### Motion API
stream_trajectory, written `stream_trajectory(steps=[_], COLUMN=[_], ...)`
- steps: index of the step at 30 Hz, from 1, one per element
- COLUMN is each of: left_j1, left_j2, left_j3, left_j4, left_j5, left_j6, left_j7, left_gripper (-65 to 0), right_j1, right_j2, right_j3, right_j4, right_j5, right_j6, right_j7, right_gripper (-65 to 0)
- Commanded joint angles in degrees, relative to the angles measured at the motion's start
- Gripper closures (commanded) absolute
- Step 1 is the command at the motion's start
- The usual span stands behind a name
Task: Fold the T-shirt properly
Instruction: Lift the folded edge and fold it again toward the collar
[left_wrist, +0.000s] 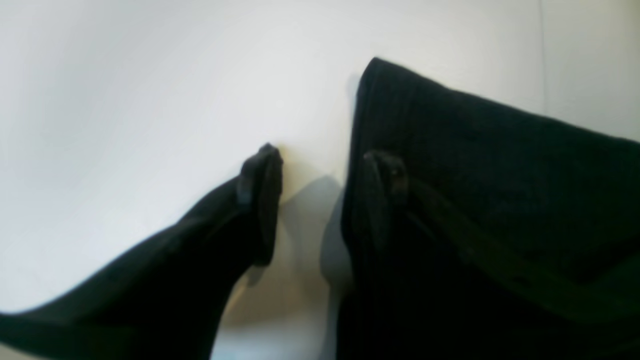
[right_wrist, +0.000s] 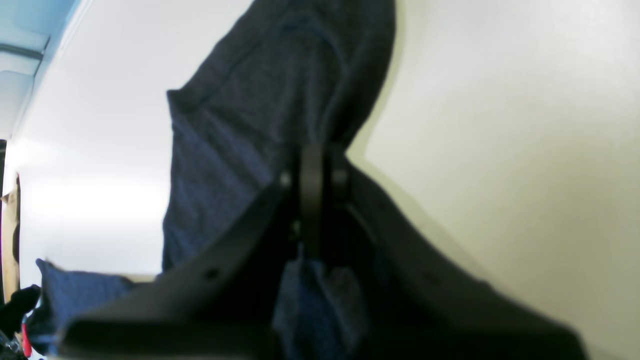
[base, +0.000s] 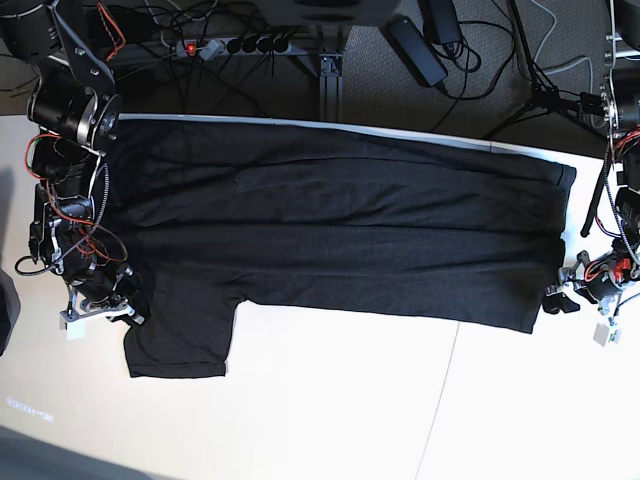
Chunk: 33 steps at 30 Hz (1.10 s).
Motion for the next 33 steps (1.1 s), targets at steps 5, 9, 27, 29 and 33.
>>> stream_trajectory(steps=[5,9,27,29,33], left_j1=[-1.1,-1.1,-1.1,-1.1,-1.0], left_j2=[1.5,3.5,5.0,4.8,3.7], left_j3=[-0.2,-0.2,-0.2,-0.2,-0.2], left_j4=[0.3,0.3,0.3,0.6,2.9], left_j5=[0.3,0.6,3.7,3.1,-6.3], left_j6=[0.5,0.4,-0.7,-3.4,-8.0], left_j7=[0.8,0.8,-4.9,-4.5,-0.9], left_gripper=[-30.6,-30.6,0.0,0.0,0.0], right_j1=[0.8,0.7,0.8,0.8,0.6], right_j2=[0.5,0.5,1.0,1.0,1.0], right_j3=[-0.1,-0.1,-0.1,-0.1,-0.1], right_j4=[0.3,0.3,0.8,1.6,6.1], right_j5=[-1.0,-0.2,3.3,3.3,3.3], right_j6=[4.0,4.0,4.0,4.0,4.2], right_j7=[-1.7,-2.1,-3.8,-5.2,-8.5], right_gripper=[0.0,0.0,0.0,0.0,0.0])
